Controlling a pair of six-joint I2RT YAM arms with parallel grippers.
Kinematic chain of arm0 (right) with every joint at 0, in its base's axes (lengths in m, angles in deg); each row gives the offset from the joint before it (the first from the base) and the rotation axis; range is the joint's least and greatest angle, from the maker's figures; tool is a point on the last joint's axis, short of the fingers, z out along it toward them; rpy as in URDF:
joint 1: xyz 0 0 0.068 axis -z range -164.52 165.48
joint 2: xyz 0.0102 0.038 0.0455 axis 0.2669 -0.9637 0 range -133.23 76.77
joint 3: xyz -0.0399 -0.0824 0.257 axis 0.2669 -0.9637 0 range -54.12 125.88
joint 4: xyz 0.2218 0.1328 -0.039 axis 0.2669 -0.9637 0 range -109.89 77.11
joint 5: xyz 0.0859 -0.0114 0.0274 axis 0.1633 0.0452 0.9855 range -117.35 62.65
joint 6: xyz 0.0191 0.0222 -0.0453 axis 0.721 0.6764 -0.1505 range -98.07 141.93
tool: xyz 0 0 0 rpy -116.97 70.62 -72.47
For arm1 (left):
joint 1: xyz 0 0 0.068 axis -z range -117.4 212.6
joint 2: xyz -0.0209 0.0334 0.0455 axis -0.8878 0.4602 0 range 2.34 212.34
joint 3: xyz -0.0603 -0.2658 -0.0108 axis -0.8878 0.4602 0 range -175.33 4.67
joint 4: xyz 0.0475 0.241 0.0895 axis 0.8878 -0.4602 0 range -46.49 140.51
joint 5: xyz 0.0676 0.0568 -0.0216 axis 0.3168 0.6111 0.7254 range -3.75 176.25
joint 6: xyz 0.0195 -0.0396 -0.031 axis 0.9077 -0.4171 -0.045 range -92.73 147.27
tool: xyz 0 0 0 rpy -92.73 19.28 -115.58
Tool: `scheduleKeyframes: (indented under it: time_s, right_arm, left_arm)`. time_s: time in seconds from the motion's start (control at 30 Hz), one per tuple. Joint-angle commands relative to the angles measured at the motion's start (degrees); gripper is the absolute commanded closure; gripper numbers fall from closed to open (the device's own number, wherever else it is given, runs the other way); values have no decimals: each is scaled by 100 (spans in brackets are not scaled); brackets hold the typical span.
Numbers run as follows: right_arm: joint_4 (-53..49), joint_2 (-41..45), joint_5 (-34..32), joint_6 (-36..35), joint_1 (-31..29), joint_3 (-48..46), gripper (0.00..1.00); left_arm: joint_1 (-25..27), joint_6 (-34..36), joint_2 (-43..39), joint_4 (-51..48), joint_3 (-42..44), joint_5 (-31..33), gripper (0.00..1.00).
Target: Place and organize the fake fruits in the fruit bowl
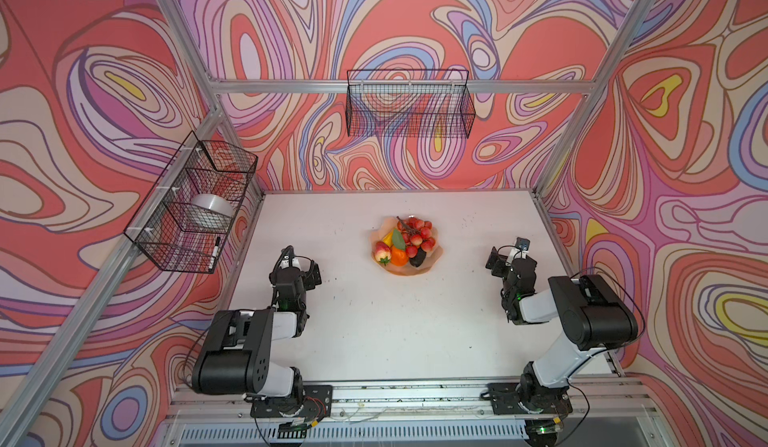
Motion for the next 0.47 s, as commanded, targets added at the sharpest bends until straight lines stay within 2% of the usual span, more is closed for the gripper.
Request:
scheduleKeyframes:
  time_s: [0.0,0.03,0.1,0.2,0.37,0.43]
  right_arm:
    - [165,-7,57,-66,21,88,2]
    - [-85,-15,76,-61,20,228,2]
    - [-595,-7,-33,-87,-13,490,2]
    - [-544,-33,65,-141,-41,482,2]
    - [-535,-51,32,-118,-39,485,2]
    - [-459,-38,278,-222,-41,433,2]
  left_arm:
    - [-12,17,-35,234,-195,-201,0]
    - [7,97,172,634,-165,-201,0]
    - [40,62,-6,78,-288,-192,0]
    - [49,127,121,509,-178,-152,0]
    - [58,179,94,185,-309,-350,0]
    - [53,197,63,41,-370,-406,0]
